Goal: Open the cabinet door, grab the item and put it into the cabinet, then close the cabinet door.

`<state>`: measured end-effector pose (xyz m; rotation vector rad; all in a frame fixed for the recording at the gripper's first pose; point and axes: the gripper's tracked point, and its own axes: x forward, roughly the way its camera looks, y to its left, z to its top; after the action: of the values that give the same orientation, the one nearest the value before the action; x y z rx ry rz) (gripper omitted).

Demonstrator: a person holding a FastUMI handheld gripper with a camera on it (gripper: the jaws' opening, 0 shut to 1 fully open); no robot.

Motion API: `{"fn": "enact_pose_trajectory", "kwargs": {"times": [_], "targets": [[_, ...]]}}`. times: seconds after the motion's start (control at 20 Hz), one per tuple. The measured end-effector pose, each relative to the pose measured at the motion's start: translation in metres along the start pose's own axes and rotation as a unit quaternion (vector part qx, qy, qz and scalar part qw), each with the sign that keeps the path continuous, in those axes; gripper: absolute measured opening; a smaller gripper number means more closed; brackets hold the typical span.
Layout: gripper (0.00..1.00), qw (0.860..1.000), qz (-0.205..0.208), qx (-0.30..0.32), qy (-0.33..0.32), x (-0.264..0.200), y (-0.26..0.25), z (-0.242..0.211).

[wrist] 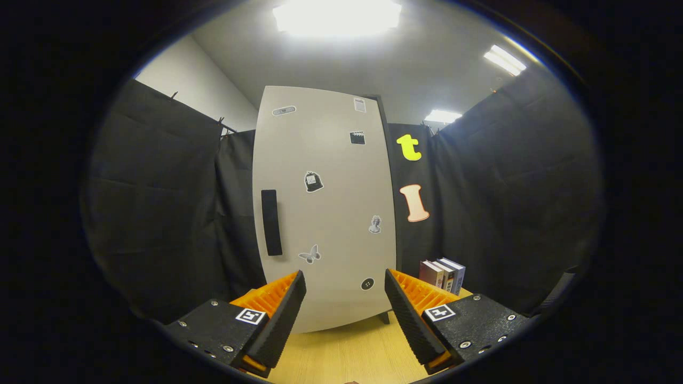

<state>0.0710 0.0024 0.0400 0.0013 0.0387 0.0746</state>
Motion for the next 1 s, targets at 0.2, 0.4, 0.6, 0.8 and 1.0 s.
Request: {"fn": "enact_pose_trajectory", "kwargs": {"times": [0.2,0.4,0.6,0.8,1.0], "targets": [[0.93,1.0,0.009,0.006,0.014,-0.019,0.002,-0.018],[0.93,0.999,0.023,0.013,0.022,-0.033,0.007,-0.028],[0.92,0.999,0.019,0.026,0.019,-0.041,0.004,-0.031],[0.93,0.999,0.017,0.037,0.025,-0.042,0.003,-0.036],[0.93,0.999,0.022,0.033,0.026,-0.042,0.005,-0.037]]}}
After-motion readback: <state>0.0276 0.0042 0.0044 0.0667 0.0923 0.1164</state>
